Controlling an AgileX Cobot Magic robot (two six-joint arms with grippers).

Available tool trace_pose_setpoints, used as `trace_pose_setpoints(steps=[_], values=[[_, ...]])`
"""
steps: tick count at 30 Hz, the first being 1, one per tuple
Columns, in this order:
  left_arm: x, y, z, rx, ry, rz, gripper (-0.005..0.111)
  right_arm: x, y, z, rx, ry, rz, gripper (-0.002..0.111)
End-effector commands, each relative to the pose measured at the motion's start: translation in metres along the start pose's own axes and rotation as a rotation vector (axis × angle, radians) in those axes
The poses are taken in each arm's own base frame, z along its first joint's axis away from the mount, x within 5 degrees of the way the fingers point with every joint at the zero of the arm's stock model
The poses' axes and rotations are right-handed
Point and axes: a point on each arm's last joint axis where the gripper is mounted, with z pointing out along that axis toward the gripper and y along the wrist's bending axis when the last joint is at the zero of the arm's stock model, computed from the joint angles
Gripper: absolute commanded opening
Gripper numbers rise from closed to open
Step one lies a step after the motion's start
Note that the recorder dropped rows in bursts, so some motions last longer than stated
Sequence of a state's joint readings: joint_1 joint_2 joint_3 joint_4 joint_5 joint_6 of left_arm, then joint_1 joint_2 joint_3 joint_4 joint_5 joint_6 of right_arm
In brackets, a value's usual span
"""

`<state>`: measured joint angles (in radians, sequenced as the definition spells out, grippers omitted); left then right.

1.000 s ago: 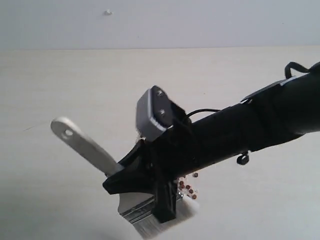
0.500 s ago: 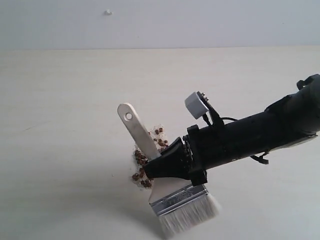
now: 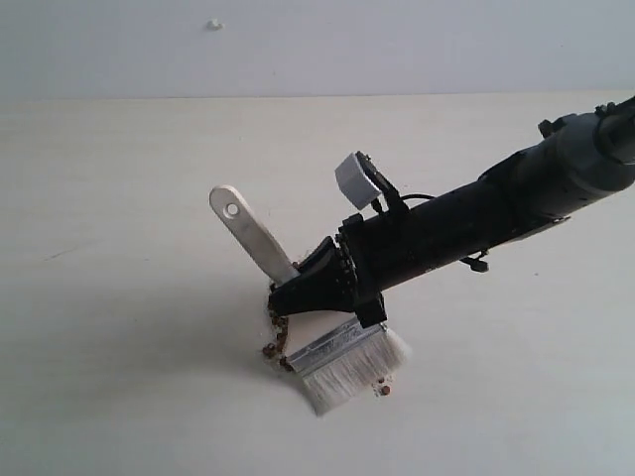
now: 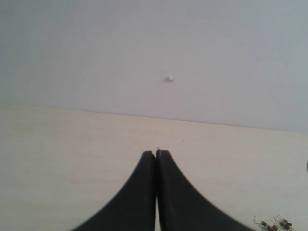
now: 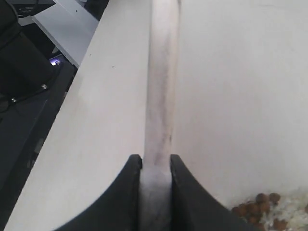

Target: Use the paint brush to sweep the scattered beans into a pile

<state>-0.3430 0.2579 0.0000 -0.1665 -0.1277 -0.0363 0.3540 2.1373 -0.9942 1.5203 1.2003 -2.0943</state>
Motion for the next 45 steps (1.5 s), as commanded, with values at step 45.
trace_pose_setpoints(steps=[45], values=[[-0.003,0.000,-0.001,0.006,-0.030,0.031,0.000,-0.005,0.022,-0.018,0.027,0.218,-0.204,0.000]])
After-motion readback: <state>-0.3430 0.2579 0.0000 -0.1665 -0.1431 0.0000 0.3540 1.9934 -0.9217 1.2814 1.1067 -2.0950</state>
